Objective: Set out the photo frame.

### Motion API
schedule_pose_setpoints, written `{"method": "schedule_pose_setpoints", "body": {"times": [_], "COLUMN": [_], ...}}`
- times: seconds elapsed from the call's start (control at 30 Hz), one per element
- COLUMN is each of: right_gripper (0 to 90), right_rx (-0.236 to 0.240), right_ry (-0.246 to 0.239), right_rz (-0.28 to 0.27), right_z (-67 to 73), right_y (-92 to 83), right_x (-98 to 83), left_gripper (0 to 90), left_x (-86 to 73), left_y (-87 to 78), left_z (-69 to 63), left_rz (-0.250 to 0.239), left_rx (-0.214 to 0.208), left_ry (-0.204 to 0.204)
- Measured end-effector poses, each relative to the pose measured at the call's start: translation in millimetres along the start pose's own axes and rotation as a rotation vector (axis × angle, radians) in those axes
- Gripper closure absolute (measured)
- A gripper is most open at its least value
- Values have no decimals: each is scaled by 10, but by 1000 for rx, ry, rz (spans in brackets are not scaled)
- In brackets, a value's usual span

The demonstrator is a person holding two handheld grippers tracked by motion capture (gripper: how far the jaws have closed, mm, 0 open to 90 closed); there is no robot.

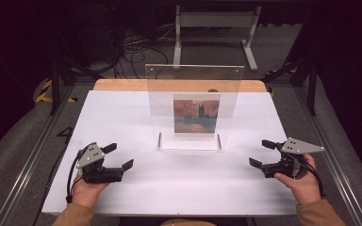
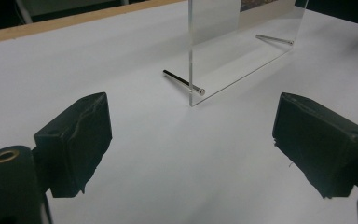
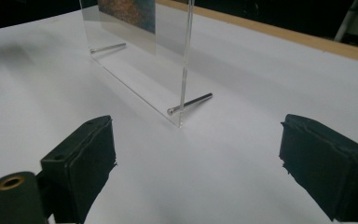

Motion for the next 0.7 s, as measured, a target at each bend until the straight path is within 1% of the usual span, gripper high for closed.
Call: {"method": "schedule_pose_setpoints", "body": {"times": [0.03, 0.1, 0.13, 0.2, 0.27, 0.3, 0.33, 0.43, 0.47, 0.5, 0.57, 0.63, 0.7], "right_gripper": [106, 101, 99, 98, 89, 85, 84, 83, 83, 83, 83, 83, 83], "right_rx": [0, 8, 10, 10, 18, 22, 26, 33, 32, 30, 33, 26, 21], "right_ry": [0, 13, 21, 27, 47, 49, 51, 58, 56, 56, 62, 61, 62], "right_rz": [0, 9, 14, 27, 31, 47, 62, 64, 65, 66, 59, 53, 46], "right_z": [0, -9, -13, -18, -19, -22, -21, -21, -22, -23, -28, -37, -45], "right_y": [0, 49, 73, 109, 156, 170, 193, 209, 208, 207, 202, 194, 189], "right_x": [0, -82, -123, -182, -246, -262, -279, -290, -290, -291, -291, -289, -287], "left_gripper": [119, 118, 119, 120, 121, 121, 121, 121, 121, 121, 120, 120, 120], "left_x": [0, -59, -77, -132, -176, -189, -196, -203, -203, -205, -202, -196, -186], "left_y": [0, 31, 38, 59, 81, 93, 100, 113, 117, 126, 127, 126, 120], "left_z": [0, -3, -6, -7, -7, 2, -2, -11, -10, -20, -21, -28, -33], "left_rz": [0, 0, -7, -17, -22, -18, -18, -16, -13, -16, -11, -11, -11], "left_rx": [0, -7, -3, -15, -23, -32, -32, -31, -33, -32, -33, -35, -33], "left_ry": [0, -2, -3, -10, -24, -21, -27, -26, -18, -21, -15, -21, -14]}}
Point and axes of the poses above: each handheld gripper's, and its own axes: y roughly forward along the jaws, x roughly out of its top, z roughly to its left, the point moved 1 cm from there along y, roughly forward along the jaws, and after that the axes turned 6 degrees about x, right-handed, at the moved point
